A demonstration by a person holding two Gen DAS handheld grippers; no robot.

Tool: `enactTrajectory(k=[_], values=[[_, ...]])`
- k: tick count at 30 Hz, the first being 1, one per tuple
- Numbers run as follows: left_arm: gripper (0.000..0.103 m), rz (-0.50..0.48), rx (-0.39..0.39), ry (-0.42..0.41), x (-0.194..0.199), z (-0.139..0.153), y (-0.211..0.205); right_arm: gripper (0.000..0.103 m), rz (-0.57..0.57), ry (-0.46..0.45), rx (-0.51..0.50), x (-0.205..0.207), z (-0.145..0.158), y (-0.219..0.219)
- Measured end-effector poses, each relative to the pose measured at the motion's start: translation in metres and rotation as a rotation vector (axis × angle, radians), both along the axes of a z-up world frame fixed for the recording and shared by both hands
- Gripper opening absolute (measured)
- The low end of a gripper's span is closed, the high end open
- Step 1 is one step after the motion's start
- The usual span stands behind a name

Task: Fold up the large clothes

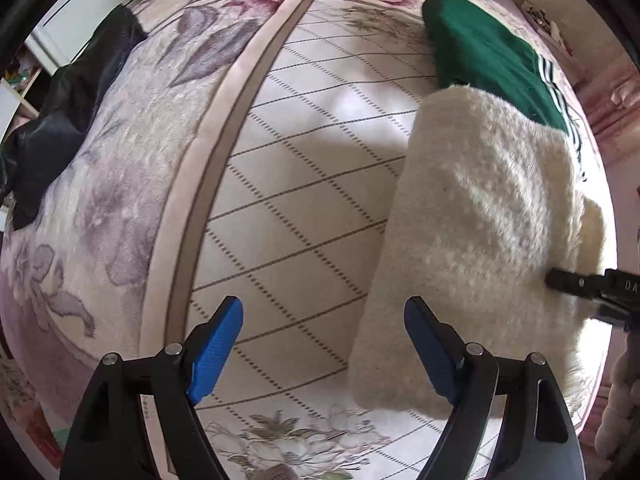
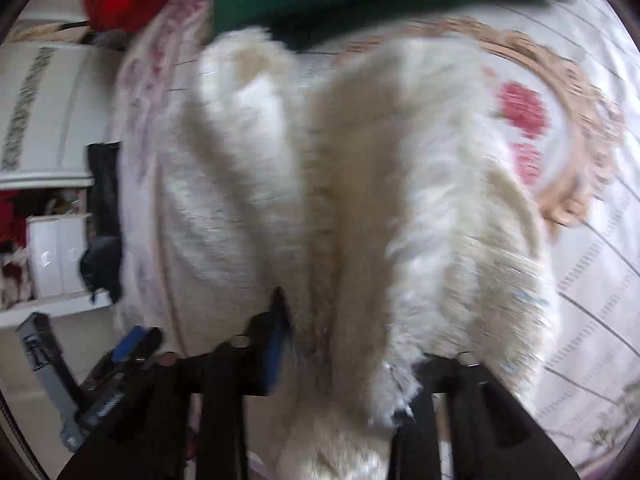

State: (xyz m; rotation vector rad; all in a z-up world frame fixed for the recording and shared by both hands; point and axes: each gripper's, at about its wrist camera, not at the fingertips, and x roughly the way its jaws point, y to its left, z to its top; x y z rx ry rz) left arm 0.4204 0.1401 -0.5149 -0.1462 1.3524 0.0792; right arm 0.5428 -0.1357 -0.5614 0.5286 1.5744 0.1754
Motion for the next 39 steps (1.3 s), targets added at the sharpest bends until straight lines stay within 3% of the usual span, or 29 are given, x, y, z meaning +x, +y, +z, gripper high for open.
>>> enactTrajectory(k=[1,4,7,11,12,13,16,17,20,25,27,28,31,33,34,36,38,39], values=[[0.082,-0.009,-0.007,-0.007,0.003,0.001,-0.005,0.068,-0.026,0.03,-0.017,-0.004,0.003,-0.01],[0.082,-0.044,-0.003,-0.014,0.011,-0.001,-0.019,0.069,-0.103,-0.003,-0.027,-0.017,0.025,-0.036],[0.082,-0.086,0.002,-0.003,0.02,-0.01,-0.031,0.069,-0.084,-0.054,-0.024,-0.026,0.031,-0.051],[0.082,-0.143,0.025,0.032,0.034,-0.033,-0.049,0.073,-0.069,-0.028,-0.087,-0.025,-0.023,-0.075],[0.082,-0.155,0.03,0.035,0.037,-0.038,-0.053,0.068,-0.104,-0.014,-0.032,-0.022,-0.038,-0.082],[0.082,-0.162,0.041,0.035,0.039,-0.041,-0.057,0.054,-0.168,-0.004,0.048,-0.018,-0.053,-0.088],[0.085,-0.174,0.061,0.02,0.043,-0.043,-0.06,0.054,-0.225,-0.017,0.118,-0.004,-0.075,-0.097],[0.085,-0.17,0.058,0.022,0.045,-0.044,-0.06,0.059,-0.22,0.004,0.125,0.002,-0.081,-0.099],[0.085,-0.155,0.061,0.038,0.047,-0.043,-0.059,0.062,-0.186,0.002,0.097,0.009,-0.063,-0.102],[0.085,-0.157,0.081,0.021,0.051,-0.033,-0.066,0.061,-0.185,-0.191,-0.031,0.013,-0.007,-0.115],[0.085,-0.165,0.098,0.017,0.053,-0.035,-0.072,0.054,-0.171,-0.184,-0.007,0.035,-0.019,-0.114],[0.085,-0.168,0.107,0.016,0.054,-0.036,-0.075,0.03,-0.151,-0.15,-0.005,0.043,-0.032,-0.107],[0.085,-0.183,0.117,0.012,0.057,-0.041,-0.082,0.026,-0.059,-0.092,-0.122,0.06,-0.071,-0.078],[0.085,-0.188,0.125,0.01,0.058,-0.042,-0.084,0.03,-0.012,-0.11,-0.187,0.069,-0.07,-0.07],[0.085,-0.192,0.133,0.01,0.058,-0.042,-0.084,0.034,-0.017,-0.094,-0.174,0.07,-0.07,-0.073],[0.085,-0.181,0.117,0.012,0.057,-0.038,-0.08,0.045,-0.069,-0.049,-0.058,0.067,-0.073,-0.092],[0.085,-0.141,0.04,-0.002,0.056,-0.027,-0.068,0.07,-0.126,-0.011,0.066,0.06,-0.07,-0.119],[0.085,-0.113,-0.003,-0.012,0.056,-0.023,-0.06,0.078,-0.148,-0.016,0.107,0.053,-0.068,-0.131]])
